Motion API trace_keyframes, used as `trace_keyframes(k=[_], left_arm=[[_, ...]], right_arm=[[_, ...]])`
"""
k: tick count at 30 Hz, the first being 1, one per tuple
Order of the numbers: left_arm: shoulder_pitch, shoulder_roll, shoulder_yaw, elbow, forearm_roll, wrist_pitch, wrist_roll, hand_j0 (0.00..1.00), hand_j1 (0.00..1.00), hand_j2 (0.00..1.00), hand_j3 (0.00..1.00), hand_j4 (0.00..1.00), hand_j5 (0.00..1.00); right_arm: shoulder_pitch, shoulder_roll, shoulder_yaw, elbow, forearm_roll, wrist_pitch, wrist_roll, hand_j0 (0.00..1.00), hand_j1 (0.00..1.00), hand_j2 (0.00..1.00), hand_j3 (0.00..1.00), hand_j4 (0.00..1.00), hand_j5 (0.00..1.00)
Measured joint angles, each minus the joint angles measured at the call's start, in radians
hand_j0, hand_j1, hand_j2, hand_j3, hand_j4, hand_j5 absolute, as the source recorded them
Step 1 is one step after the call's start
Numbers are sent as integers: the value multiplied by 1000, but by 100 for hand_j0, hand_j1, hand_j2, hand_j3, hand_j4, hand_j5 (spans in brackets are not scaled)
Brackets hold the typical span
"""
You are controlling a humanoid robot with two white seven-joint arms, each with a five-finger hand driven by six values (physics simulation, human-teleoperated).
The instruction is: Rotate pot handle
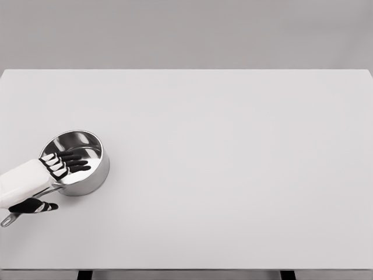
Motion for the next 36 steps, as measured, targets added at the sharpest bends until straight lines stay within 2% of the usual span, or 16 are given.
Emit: trace_keyframes(k=[12,36], left_arm=[[37,-2,45,9,-6,0,0,100,100,100,100,100,100],[41,-1,109,20,-41,0,-1,100,100,100,100,100,100]], right_arm=[[0,0,0,0,0,0,0,100,100,100,100,100,100],[0,0,0,0,0,0,0,100,100,100,100,100,100]])
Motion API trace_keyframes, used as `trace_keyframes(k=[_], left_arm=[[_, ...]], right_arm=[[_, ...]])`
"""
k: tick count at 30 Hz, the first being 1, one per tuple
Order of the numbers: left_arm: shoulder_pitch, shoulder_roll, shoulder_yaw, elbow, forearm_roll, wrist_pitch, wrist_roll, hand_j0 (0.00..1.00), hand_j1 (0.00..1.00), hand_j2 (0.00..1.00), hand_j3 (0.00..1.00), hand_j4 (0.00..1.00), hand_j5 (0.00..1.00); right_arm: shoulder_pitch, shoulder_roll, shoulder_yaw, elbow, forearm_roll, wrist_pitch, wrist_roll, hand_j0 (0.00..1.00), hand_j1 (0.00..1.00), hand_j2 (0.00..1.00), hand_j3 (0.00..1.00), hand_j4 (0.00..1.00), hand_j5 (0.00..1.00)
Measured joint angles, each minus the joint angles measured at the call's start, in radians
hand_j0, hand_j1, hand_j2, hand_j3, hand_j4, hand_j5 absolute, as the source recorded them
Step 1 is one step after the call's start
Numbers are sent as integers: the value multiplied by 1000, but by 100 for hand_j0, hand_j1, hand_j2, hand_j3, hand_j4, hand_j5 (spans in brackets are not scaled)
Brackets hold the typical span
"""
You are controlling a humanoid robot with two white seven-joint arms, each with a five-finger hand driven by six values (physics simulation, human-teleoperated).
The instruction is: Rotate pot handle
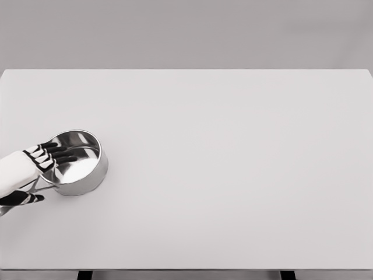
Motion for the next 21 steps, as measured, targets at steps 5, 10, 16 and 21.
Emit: trace_keyframes(k=[5,10,16,21], left_arm=[[0,-1,13,5,-17,0,0,100,100,100,100,100,100],[2,-1,33,6,-37,0,0,100,100,100,100,100,100],[2,-1,55,5,-59,0,0,100,100,100,100,100,100],[2,0,66,4,-71,0,0,100,100,100,100,100,100]], right_arm=[[0,0,0,0,0,0,0,100,100,100,100,100,100],[0,0,0,0,0,0,0,100,100,100,100,100,100],[0,0,0,0,0,0,0,100,100,100,100,100,100],[0,0,0,0,0,0,0,100,100,100,100,100,100]])
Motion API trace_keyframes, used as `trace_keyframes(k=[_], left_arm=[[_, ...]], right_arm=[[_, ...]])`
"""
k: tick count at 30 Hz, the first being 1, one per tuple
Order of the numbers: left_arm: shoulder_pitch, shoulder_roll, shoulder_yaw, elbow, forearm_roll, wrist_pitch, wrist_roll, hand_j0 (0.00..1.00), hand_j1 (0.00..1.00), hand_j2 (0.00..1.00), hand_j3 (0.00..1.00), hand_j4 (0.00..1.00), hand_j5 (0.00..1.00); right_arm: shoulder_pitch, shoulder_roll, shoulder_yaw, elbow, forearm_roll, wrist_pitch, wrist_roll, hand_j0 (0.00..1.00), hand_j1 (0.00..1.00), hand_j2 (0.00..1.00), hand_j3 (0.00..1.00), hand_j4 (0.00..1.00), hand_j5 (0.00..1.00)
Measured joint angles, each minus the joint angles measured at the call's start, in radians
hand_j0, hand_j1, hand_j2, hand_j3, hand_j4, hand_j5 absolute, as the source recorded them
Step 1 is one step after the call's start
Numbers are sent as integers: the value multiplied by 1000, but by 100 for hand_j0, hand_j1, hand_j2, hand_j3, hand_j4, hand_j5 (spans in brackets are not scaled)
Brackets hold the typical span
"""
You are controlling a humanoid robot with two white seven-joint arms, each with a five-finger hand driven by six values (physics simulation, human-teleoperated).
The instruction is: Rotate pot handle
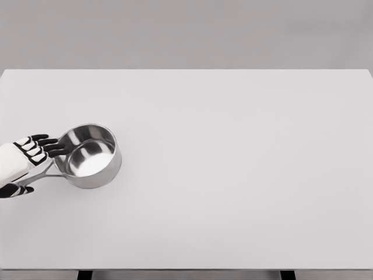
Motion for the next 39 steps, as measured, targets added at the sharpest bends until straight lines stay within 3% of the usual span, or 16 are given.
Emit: trace_keyframes(k=[39], left_arm=[[-11,-5,66,27,-6,0,-1,100,100,100,100,100,100]], right_arm=[[0,0,0,0,0,0,0,100,100,100,100,100,100]])
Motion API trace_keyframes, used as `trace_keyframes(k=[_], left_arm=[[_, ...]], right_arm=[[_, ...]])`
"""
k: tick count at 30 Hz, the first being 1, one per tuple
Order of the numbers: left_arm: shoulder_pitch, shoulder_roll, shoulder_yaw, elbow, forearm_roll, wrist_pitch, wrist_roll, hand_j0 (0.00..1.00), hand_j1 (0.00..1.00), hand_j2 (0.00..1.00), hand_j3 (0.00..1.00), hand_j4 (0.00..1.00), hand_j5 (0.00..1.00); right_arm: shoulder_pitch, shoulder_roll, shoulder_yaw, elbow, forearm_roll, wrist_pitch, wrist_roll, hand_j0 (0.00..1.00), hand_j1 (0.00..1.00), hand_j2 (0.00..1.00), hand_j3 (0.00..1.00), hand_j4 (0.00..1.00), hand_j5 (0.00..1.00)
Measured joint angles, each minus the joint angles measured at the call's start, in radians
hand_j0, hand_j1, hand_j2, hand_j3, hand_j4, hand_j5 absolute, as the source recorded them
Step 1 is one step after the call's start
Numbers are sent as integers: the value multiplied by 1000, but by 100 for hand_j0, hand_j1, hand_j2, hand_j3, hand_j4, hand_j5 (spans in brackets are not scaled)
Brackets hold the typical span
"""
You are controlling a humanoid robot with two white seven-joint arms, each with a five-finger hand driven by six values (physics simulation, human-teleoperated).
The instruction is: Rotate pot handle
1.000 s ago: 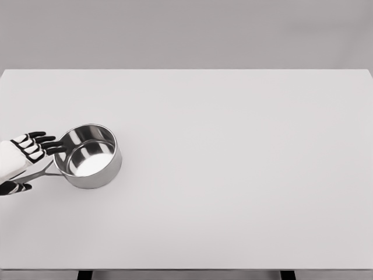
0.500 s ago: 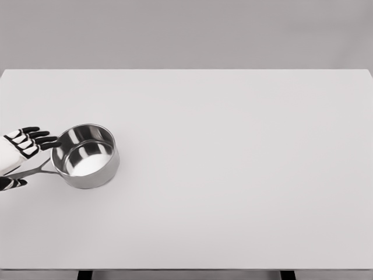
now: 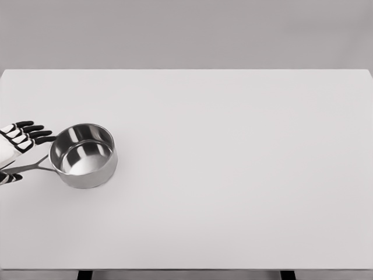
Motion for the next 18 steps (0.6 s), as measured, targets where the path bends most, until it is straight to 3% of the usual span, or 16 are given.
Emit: trace_keyframes(k=[18], left_arm=[[-11,0,12,42,-1,0,0,100,100,100,100,100,100]], right_arm=[[0,0,0,0,0,0,0,100,100,100,100,100,100]])
